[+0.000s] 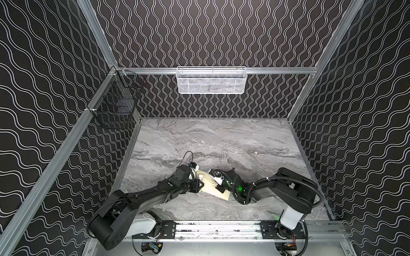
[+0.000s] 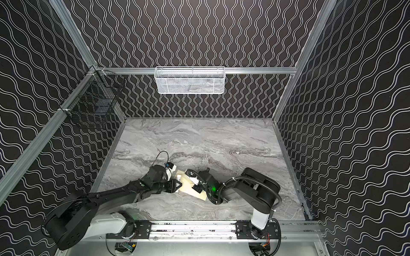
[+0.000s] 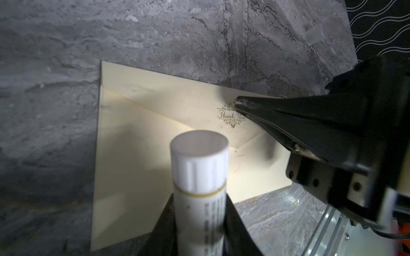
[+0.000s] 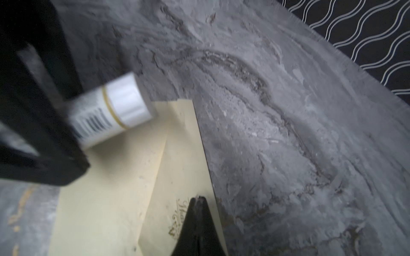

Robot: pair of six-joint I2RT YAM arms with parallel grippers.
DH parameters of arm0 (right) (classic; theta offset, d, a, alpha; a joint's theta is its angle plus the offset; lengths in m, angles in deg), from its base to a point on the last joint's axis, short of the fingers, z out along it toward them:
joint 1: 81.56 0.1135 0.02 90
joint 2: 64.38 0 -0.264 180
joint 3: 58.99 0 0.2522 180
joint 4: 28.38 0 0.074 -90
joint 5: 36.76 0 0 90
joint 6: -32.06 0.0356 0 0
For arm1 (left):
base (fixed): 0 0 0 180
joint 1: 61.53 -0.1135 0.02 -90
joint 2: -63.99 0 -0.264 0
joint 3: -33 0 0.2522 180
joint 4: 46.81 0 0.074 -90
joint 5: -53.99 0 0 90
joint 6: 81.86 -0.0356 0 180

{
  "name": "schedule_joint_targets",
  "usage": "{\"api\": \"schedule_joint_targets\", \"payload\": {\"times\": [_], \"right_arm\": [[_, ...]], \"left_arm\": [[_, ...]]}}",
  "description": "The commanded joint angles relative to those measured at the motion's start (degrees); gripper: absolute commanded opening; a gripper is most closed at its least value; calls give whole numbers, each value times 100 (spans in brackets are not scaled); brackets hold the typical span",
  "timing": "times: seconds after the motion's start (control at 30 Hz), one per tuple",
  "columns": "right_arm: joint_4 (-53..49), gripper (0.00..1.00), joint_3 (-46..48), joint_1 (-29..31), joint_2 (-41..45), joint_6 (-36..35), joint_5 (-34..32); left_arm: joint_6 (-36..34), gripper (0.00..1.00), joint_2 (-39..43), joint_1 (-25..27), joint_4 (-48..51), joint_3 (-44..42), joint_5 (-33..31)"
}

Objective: Place the letter into the envelope and seal it

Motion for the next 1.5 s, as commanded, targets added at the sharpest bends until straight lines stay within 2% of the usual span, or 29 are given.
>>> {"api": "schedule_joint_targets", "payload": {"times": [0.0,0.2,0.47,0.63,0.83,1.07,1.47], "right_arm": [[263,0,-13,1,83,70,374],[701,0,124,0,-261,628,431],[933,0,327,28,-780,906,398],[970,0,325,49,-827,925,394],[1032,0,323,76,-725,845,588],[1130,0,273,112,-592,730,818],[1335,0,649,139,-817,1325,346]], "left_arm": [[-138,2,-149,-93,-266,180,201],[-160,2,-411,-137,-370,312,243],[-60,0,-353,-196,-291,112,116],[1,0,-477,-231,-282,74,50],[-136,0,-365,-344,269,320,78],[90,0,-721,-342,47,241,187],[233,0,-427,-383,259,18,74]]}}
